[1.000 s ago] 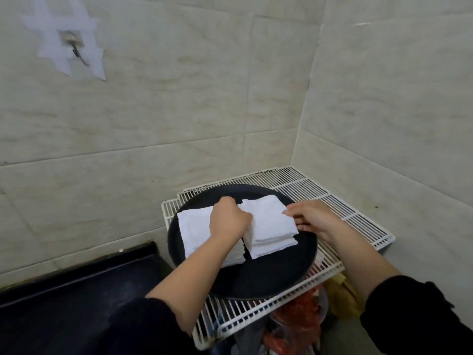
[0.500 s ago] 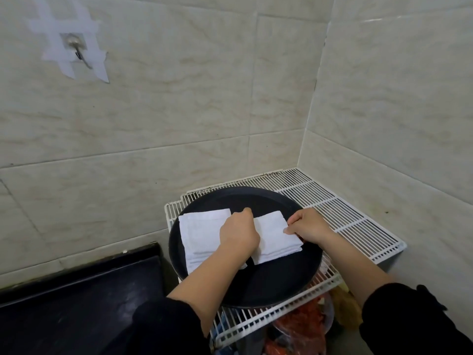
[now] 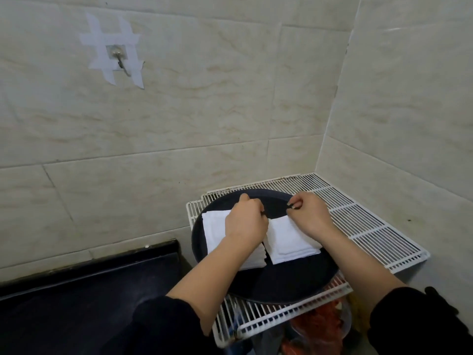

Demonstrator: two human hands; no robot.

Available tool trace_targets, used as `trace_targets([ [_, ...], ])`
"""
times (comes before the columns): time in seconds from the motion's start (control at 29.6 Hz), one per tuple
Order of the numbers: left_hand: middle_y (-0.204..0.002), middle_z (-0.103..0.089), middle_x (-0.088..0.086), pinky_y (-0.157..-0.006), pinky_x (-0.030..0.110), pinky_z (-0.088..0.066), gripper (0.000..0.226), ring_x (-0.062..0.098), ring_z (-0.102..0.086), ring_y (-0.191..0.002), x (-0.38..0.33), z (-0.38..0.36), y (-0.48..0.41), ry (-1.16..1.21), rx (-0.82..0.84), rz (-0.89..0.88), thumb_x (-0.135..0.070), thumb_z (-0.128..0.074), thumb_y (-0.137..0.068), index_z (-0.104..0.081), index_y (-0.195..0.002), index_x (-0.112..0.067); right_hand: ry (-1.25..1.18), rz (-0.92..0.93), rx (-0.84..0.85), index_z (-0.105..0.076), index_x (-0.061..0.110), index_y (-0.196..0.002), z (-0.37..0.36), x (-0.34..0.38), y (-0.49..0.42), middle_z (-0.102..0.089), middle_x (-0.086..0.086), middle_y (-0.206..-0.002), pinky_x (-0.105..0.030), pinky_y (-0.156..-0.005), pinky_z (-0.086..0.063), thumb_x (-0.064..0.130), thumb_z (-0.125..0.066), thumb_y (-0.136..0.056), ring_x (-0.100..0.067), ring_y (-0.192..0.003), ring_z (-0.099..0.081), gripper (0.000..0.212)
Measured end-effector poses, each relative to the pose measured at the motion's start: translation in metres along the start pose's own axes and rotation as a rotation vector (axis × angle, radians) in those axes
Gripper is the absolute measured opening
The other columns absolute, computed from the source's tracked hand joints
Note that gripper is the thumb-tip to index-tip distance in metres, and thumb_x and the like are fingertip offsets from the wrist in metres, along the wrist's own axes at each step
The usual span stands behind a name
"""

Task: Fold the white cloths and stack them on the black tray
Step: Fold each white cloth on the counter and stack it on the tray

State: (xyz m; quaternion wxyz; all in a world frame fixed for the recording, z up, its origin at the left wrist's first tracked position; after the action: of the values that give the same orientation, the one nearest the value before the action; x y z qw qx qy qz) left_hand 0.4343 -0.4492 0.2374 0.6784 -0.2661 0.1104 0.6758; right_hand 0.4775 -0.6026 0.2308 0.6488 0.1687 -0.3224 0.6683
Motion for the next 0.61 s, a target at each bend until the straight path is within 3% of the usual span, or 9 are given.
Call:
trace_targets([
  [0.07,-0.119,-0.052,0.005,-0.08,0.036,-0.049,0.025,0.026,-0.058,-0.103,0.019,0.022,0.004,0.021,-0.077,0.026,-0.018,-0.054,-0.09,-0.066,-0.112,-0.016,-0.025,0.082,-0.01,-0.064,0.016,-0.092,-0.005,0.029,0.006,-0.063,-0.001,-0.091,-0.025,-0.064,-0.04,0.01,-0.067,-0.081,-0.017,-0.083,-0.059,0.013],
  [0.1,-0.119,-0.053,0.005,-0.082,0.036,-0.049,0.025,0.026,-0.058,-0.104,0.069,0.065,0.037,0.029,-0.167,0.12,-0.02,-0.054,-0.09,-0.065,-0.112,-0.017,-0.057,0.21,0.059,-0.064,0.014,-0.092,-0.034,0.085,0.033,-0.063,-0.001,-0.092,-0.025,-0.066,-0.041,0.01,-0.066,-0.082,-0.017,-0.083,-0.058,0.012],
  [0.2,-0.122,-0.053,0.004,-0.081,0.034,-0.046,0.026,0.025,-0.057,-0.103,0.142,0.109,0.079,-0.007,-0.263,0.233,-0.022,-0.054,-0.091,-0.063,-0.115,-0.018,-0.107,0.391,0.132,-0.066,0.013,-0.093,-0.077,0.159,0.074,-0.063,-0.002,-0.091,-0.025,-0.074,-0.039,0.011,-0.064,-0.081,-0.017,-0.084,-0.055,0.013],
  [0.37,-0.122,-0.053,0.005,-0.082,0.036,-0.046,0.028,0.027,-0.056,-0.108,0.239,0.161,0.167,-0.066,-0.301,0.443,-0.022,-0.055,-0.089,-0.062,-0.115,-0.018,-0.041,0.512,0.311,-0.066,0.011,-0.1,-0.161,0.239,0.156,-0.062,-0.005,-0.1,-0.026,-0.08,-0.041,0.013,-0.061,-0.079,-0.022,-0.096,-0.059,0.021],
  [0.61,-0.121,-0.052,0.006,-0.085,0.036,-0.047,0.028,0.025,-0.051,-0.114,0.345,0.209,0.285,-0.134,-0.294,0.591,-0.024,-0.057,-0.088,-0.062,-0.115,-0.016,0.068,0.638,0.508,-0.059,0.012,-0.114,-0.253,0.307,0.262,-0.058,-0.007,-0.117,-0.032,-0.091,-0.043,0.024,-0.06,-0.087,-0.024,-0.112,-0.053,0.029],
])
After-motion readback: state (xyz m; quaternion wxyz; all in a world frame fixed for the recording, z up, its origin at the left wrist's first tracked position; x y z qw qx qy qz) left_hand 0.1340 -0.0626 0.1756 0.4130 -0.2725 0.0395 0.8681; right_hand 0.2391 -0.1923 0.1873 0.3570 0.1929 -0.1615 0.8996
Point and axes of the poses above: each hand's wrist, its own y-axis away from the middle knuckle, its own z-axis out of the back of the hand, x = y × z, the point moved 1 cm from there along -y, towards the middle knuckle
